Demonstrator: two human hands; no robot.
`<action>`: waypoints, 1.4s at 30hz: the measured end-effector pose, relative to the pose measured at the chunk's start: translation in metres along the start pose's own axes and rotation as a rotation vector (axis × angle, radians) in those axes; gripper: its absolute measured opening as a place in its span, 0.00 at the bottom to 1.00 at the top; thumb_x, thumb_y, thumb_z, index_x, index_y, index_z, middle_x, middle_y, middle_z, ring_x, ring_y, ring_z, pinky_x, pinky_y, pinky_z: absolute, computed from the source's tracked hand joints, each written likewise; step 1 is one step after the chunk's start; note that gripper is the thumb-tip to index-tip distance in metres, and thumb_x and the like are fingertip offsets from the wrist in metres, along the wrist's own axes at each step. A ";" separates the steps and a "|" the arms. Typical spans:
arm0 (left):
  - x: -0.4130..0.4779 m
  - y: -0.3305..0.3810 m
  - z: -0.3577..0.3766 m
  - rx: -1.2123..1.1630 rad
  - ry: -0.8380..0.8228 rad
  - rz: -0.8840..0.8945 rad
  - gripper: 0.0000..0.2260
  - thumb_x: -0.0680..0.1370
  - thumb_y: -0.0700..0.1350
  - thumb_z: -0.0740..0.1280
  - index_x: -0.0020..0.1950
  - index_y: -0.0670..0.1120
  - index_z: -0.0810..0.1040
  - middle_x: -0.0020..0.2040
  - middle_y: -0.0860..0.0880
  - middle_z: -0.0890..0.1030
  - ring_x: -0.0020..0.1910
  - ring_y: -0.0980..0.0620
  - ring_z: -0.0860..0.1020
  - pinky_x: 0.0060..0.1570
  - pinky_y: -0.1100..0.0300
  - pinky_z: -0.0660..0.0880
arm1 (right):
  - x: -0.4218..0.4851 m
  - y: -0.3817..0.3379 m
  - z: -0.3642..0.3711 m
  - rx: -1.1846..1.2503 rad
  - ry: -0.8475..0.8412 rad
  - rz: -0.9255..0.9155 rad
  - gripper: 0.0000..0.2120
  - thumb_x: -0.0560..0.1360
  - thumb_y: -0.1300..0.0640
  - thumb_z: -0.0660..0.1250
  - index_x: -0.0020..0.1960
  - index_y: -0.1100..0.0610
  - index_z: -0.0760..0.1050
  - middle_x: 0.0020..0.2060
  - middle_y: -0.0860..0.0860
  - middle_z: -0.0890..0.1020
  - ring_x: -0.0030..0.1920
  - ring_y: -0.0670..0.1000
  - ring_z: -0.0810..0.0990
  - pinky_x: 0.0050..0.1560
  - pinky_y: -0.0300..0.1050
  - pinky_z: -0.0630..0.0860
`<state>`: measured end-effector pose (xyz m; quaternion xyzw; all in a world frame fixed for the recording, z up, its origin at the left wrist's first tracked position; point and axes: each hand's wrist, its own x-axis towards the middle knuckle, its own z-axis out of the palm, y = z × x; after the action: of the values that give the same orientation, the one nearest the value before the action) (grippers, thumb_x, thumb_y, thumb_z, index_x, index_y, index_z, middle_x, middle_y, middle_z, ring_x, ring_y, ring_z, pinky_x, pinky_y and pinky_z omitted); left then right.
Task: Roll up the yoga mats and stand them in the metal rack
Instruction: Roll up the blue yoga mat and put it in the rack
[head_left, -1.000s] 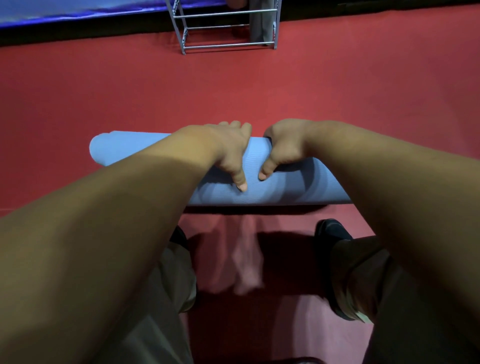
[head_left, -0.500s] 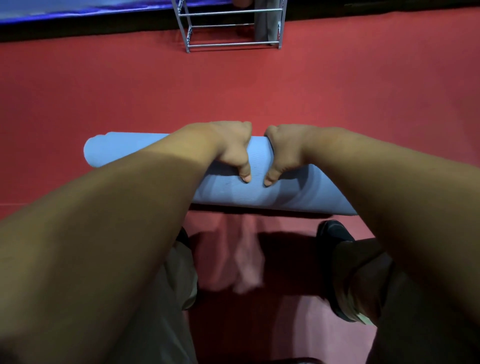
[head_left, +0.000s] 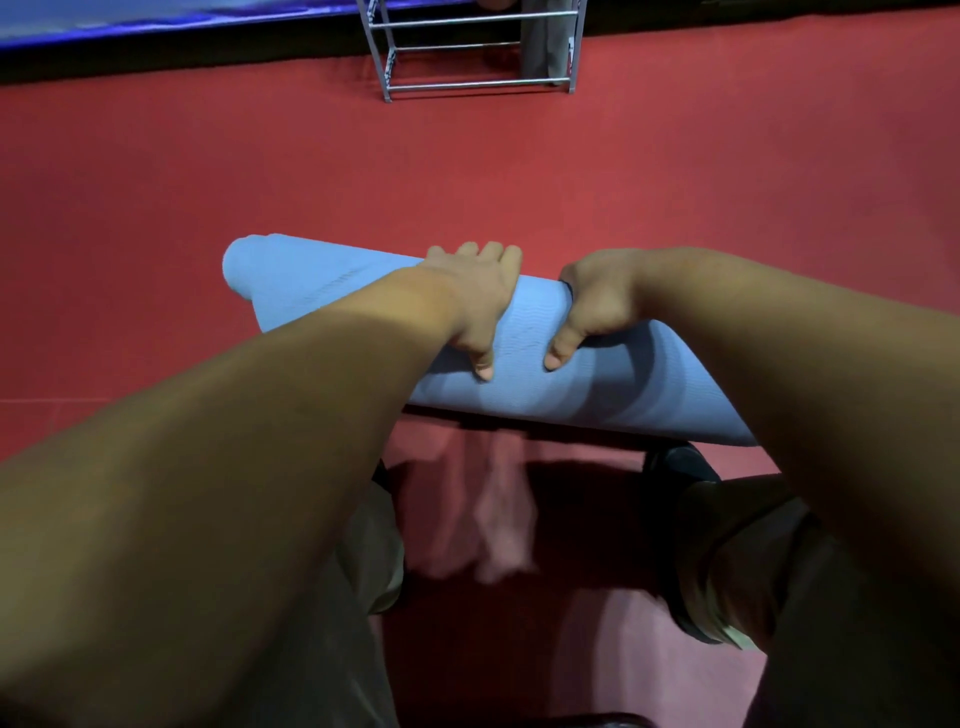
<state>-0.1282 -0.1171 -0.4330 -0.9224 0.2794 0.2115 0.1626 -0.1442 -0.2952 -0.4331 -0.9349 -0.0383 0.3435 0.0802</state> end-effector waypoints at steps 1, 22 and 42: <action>-0.001 0.000 0.001 -0.012 0.026 0.009 0.51 0.57 0.61 0.88 0.68 0.46 0.63 0.69 0.45 0.72 0.69 0.40 0.73 0.58 0.42 0.72 | 0.000 0.001 0.001 0.011 -0.017 -0.003 0.40 0.49 0.30 0.83 0.53 0.52 0.86 0.46 0.49 0.88 0.48 0.54 0.87 0.59 0.53 0.84; 0.001 0.007 -0.004 -0.008 -0.058 0.045 0.57 0.56 0.69 0.84 0.77 0.50 0.63 0.71 0.46 0.70 0.71 0.40 0.70 0.65 0.37 0.70 | 0.001 0.003 0.007 0.022 0.012 -0.019 0.34 0.55 0.33 0.85 0.54 0.50 0.85 0.47 0.48 0.88 0.48 0.53 0.86 0.59 0.52 0.84; 0.010 -0.004 -0.006 -0.298 -0.180 -0.044 0.39 0.57 0.64 0.85 0.59 0.52 0.72 0.52 0.53 0.78 0.53 0.43 0.80 0.58 0.46 0.80 | -0.003 -0.004 0.005 -0.044 0.007 -0.031 0.44 0.54 0.34 0.87 0.63 0.52 0.78 0.54 0.50 0.85 0.52 0.56 0.84 0.58 0.53 0.82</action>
<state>-0.1163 -0.1207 -0.4315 -0.9194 0.2092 0.3288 0.0531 -0.1497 -0.2908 -0.4345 -0.9369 -0.0603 0.3383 0.0649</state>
